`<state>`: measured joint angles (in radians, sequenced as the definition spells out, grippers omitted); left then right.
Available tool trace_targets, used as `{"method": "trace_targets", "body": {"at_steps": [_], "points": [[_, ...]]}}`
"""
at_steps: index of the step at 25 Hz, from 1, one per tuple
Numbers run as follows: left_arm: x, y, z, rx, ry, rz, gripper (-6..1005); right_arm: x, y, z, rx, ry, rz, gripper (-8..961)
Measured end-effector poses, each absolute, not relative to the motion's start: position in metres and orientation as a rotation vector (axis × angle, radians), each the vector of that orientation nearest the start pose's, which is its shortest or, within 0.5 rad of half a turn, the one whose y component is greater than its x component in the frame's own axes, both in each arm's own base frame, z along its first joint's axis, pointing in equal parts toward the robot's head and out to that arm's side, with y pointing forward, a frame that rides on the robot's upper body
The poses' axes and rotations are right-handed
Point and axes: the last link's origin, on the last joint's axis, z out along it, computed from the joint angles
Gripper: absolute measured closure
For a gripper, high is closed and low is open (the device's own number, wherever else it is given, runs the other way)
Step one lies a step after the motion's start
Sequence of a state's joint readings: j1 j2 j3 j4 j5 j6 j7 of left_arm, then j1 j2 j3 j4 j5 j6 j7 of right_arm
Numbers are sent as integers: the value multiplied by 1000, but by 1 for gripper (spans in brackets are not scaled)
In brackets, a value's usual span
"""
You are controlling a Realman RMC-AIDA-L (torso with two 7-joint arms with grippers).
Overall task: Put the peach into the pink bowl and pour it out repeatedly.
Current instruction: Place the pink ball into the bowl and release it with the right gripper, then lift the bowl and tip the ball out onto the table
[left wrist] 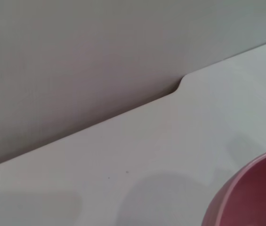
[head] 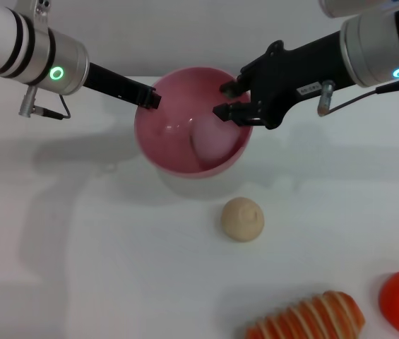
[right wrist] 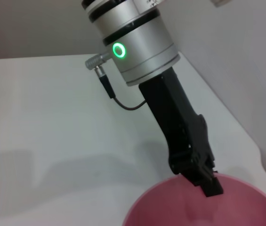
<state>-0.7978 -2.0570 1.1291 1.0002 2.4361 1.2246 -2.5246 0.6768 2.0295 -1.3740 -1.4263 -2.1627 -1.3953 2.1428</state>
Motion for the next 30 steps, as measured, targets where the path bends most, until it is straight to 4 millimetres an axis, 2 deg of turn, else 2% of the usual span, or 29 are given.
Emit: {"method": "trace_targets", "body": {"at_steps": [5,8,11,12,13,14,17,19,23,24,25,27,30], "points": [[-160,432,8,-2436,-1082,-35,956,86,379,21,-2798,179,123,645],[-160,433,9,-2433,-1074,-39,957,89,385,35,-2740,211,220,569],[-158,434,10,-2428,-1054,-46,957,97,393,62,-2651,284,454,493],[-148,441,14,-2406,-941,-89,957,101,394,70,-2620,309,534,467],[-140,445,14,-2409,-866,-122,957,108,396,84,-2562,337,666,442],[-140,445,14,-2409,-866,-122,957,118,396,98,-2498,372,815,437],[-125,450,9,-2414,-692,-202,957,149,387,130,-2302,359,1173,423],[-116,452,3,-2405,-586,-258,957,172,377,144,-2153,316,1327,418],[-109,450,-13,-2373,-422,-320,956,207,360,154,-1909,240,1413,419],[-109,450,-13,-2373,-422,-320,956,213,356,154,-1867,218,1414,419],[-106,446,-25,-2335,-324,-334,956,218,353,153,-1839,212,1412,420],[-105,443,-33,-2311,-263,-327,956,228,348,153,-1785,211,1411,420],[-103,434,-47,-2260,-169,-325,956,246,344,161,-1685,255,1422,421]]}}
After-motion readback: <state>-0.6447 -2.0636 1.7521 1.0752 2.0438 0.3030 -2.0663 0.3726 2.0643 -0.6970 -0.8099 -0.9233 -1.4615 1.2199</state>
